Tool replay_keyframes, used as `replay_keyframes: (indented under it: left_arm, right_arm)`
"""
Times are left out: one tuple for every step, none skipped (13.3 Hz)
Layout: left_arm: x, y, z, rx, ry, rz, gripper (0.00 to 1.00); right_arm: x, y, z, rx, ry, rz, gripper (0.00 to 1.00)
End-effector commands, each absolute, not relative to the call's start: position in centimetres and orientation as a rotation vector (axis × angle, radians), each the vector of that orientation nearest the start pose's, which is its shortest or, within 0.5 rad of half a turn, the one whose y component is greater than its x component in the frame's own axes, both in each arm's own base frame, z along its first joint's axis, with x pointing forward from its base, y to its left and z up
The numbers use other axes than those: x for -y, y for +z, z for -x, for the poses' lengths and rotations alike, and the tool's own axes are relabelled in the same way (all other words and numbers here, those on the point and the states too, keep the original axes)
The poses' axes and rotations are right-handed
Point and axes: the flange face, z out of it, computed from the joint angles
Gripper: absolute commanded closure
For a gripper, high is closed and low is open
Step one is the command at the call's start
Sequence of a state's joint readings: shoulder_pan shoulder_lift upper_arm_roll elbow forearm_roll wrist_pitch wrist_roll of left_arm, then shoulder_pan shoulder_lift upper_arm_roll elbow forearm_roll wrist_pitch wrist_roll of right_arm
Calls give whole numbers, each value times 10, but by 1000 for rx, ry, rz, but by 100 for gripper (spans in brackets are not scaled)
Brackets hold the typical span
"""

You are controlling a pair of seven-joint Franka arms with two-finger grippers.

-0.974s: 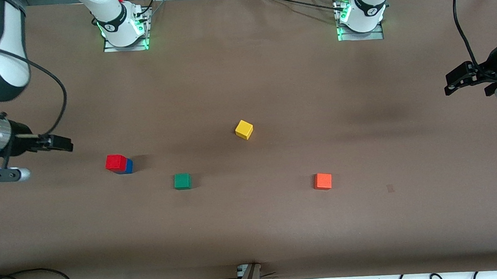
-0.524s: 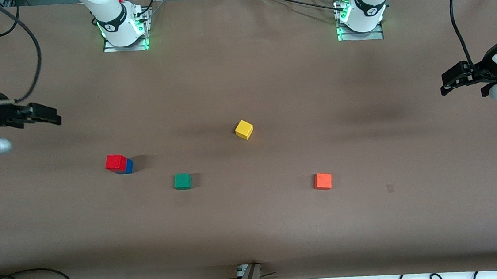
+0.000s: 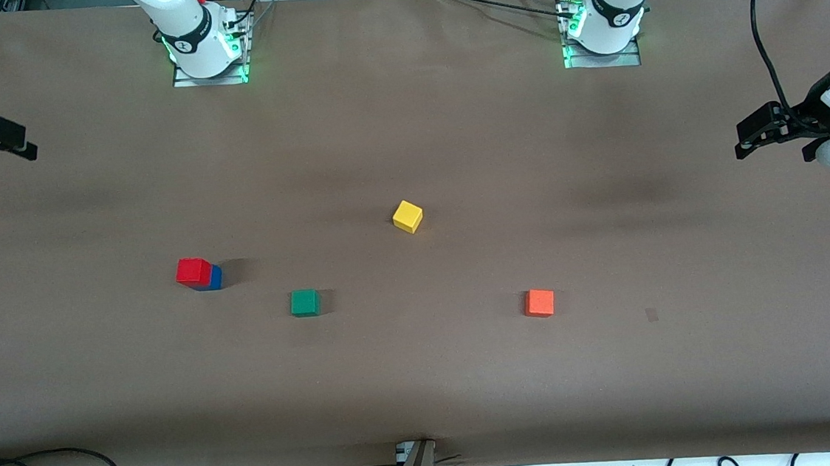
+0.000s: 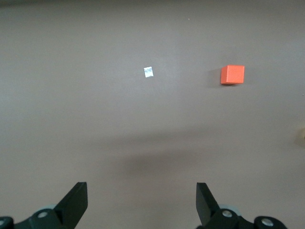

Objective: Pass red block to right arm, stack on blue
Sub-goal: 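Open the right gripper and raise it away from the stack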

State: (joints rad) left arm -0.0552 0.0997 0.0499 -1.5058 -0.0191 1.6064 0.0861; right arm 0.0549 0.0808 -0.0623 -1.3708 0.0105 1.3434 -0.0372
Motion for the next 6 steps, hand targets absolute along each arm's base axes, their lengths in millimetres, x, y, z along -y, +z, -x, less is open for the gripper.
replay_keyframes:
  left_arm:
    - [7,607,-590,-149,3,3131,0]
    - [7,607,-590,-149,3,3131,0]
    - [7,607,-590,-149,3,3131,0]
    - [7,606,-590,-150,5,3133,0]
    - [6,606,-590,-147,5,3133,0]
    - [6,606,-590,-147,5,3133,0]
  right_arm:
    - [-1,644,-550,64,208,3146,0]
    - [-3,639,-554,69,230,3144,0]
    - [-4,633,-559,76,249,3146,0]
    - [-6,634,-560,78,242,3147,0]
    - [-4,635,-560,74,240,3145,0]
    - [-4,635,-561,77,232,3141,0]
